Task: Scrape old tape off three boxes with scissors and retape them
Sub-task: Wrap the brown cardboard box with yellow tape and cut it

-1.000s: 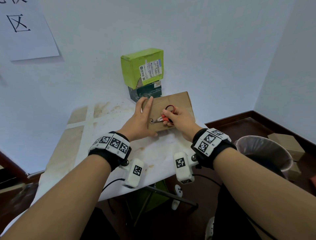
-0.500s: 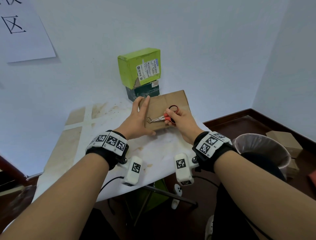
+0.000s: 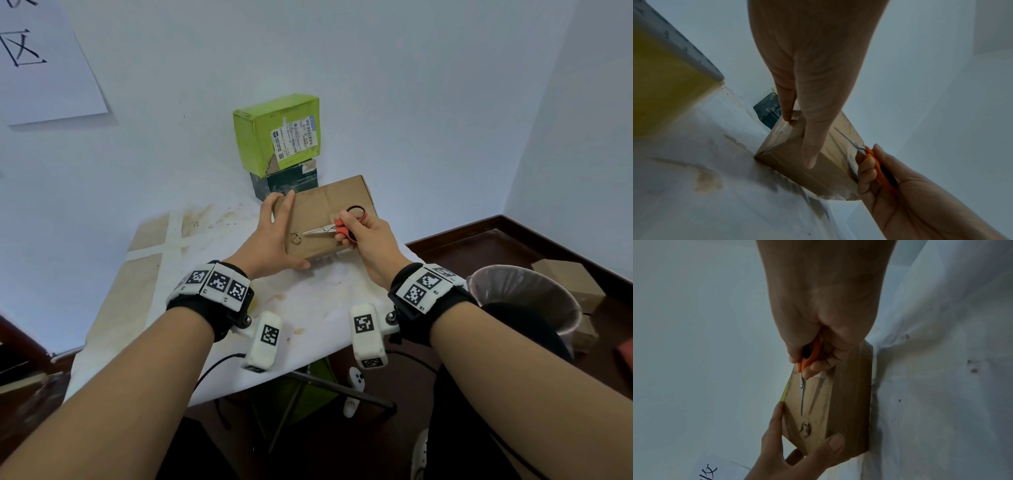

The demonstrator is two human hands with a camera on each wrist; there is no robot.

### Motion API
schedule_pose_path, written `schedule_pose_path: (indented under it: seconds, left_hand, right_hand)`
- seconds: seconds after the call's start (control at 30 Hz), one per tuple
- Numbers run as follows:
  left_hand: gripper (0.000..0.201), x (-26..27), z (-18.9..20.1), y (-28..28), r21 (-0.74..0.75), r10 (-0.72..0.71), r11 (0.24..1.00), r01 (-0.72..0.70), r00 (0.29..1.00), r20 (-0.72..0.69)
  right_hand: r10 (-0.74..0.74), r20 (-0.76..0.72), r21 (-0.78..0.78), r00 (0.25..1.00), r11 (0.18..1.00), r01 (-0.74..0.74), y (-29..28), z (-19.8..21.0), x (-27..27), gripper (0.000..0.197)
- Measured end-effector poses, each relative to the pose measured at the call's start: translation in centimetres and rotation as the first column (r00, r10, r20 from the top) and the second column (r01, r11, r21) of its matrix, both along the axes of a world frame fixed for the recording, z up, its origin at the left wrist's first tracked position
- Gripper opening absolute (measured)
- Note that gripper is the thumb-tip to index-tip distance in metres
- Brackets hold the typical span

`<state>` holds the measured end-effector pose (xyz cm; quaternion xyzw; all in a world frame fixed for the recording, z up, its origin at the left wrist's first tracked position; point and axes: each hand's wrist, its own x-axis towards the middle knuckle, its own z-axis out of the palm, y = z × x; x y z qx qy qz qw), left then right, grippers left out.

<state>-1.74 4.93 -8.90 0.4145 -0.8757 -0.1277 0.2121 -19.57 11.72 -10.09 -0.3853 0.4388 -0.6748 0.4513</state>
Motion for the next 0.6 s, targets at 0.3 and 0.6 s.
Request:
schedule_pose_path:
  seconds: [0.3,0.6]
  left_hand:
    - [0.129,0.0,0.0,0.0,0.011,0.008,1.0,-0.008,1.0,-0.018]
    - [0.116,-0.8,1.3,1.2,0.174,0.189,0.968,-0.183,0.982,-0.017]
  right_hand:
    - [-0.073,0.002,0.047,0.997,0.996,0.073,0.2,0.4,-0.7,0.019]
    - [-0.135,0.054,-0.028,0.989,0.99,0.137,-0.1,1.3,-1.1,0.019]
